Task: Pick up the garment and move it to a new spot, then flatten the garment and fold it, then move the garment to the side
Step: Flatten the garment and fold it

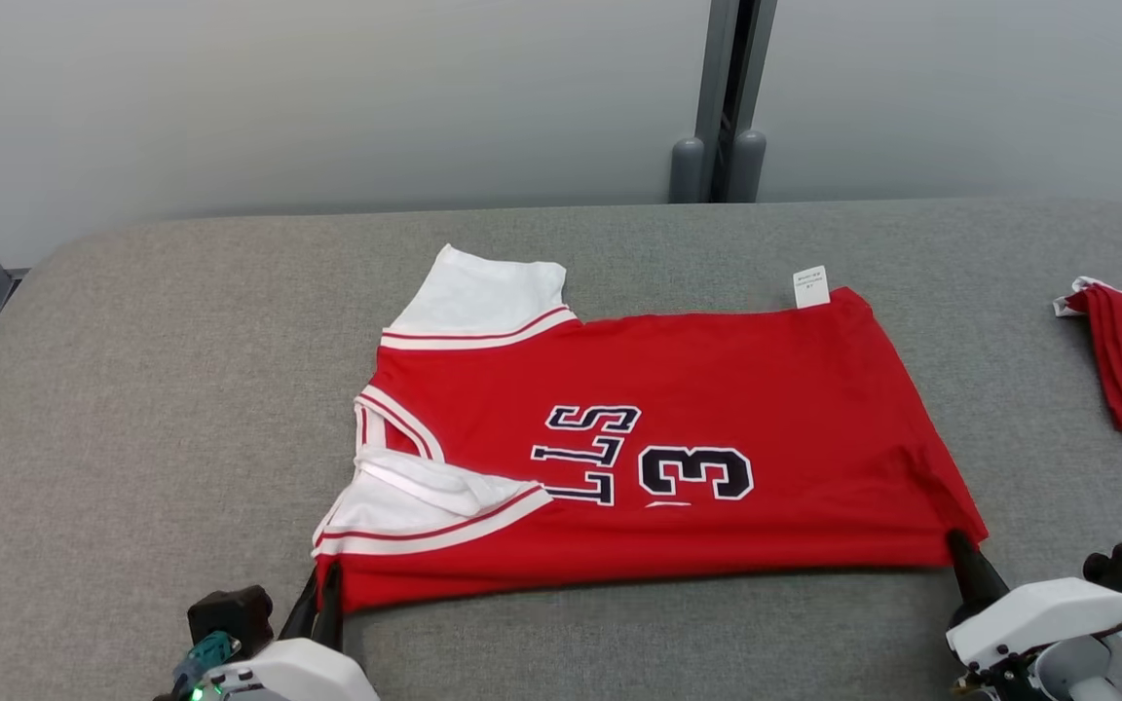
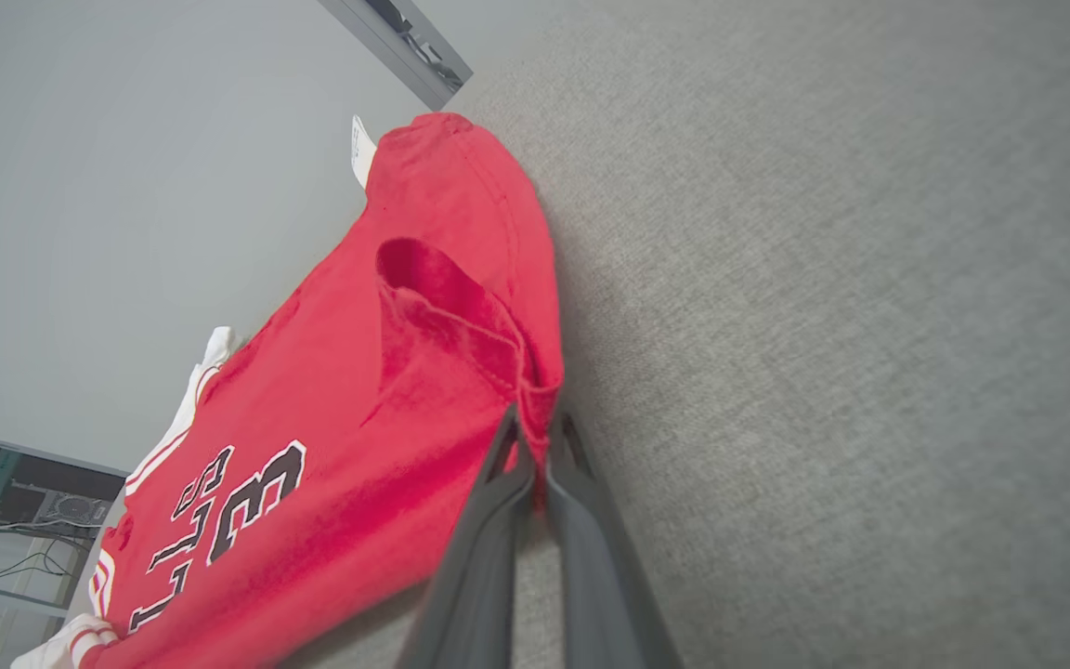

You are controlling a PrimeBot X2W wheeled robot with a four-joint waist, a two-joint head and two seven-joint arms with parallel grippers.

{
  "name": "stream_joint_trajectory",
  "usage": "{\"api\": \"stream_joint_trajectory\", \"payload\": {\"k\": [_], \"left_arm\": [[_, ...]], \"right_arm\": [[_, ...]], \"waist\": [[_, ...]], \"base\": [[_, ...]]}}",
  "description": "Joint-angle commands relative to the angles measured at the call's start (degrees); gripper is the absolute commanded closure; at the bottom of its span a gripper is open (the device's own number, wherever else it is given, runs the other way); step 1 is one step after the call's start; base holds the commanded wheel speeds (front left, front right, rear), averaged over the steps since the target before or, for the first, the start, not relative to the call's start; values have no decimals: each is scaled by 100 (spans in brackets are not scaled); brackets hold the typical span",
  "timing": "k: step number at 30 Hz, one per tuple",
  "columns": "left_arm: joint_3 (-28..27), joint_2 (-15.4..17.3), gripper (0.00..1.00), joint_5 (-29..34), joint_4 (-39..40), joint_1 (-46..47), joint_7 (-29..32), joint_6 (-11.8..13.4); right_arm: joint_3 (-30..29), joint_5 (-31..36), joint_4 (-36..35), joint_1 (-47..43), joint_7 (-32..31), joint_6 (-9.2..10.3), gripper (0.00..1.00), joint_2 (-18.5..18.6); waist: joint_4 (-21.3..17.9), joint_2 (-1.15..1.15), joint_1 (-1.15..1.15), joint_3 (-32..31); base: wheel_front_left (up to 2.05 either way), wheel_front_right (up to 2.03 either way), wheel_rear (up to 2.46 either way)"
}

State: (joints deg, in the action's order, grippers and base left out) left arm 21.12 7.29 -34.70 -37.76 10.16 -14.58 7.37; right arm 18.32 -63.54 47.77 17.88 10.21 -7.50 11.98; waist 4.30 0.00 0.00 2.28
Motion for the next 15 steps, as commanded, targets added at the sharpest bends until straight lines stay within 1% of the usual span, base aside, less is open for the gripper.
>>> {"api": "stream_joint_trajectory", "payload": {"k": [1, 8, 15], "left_arm": [[-1, 110, 100, 45, 6, -83, 43, -2], [156, 391, 100, 40, 220, -505, 441, -86], [297, 779, 100, 11, 904, -1003, 965, -102]], "right_arm": [[1, -67, -38, -99, -21, 2, 100, 121], [161, -333, -260, -514, -288, 3, 100, 246], [179, -515, -593, -937, -495, 3, 100, 414]], "waist": [[-43, 0, 0, -66], [-164, 0, 0, -294], [-225, 0, 0, -379]], "base": [[0, 0, 0], [0, 0, 0], [0, 0, 0]]}}
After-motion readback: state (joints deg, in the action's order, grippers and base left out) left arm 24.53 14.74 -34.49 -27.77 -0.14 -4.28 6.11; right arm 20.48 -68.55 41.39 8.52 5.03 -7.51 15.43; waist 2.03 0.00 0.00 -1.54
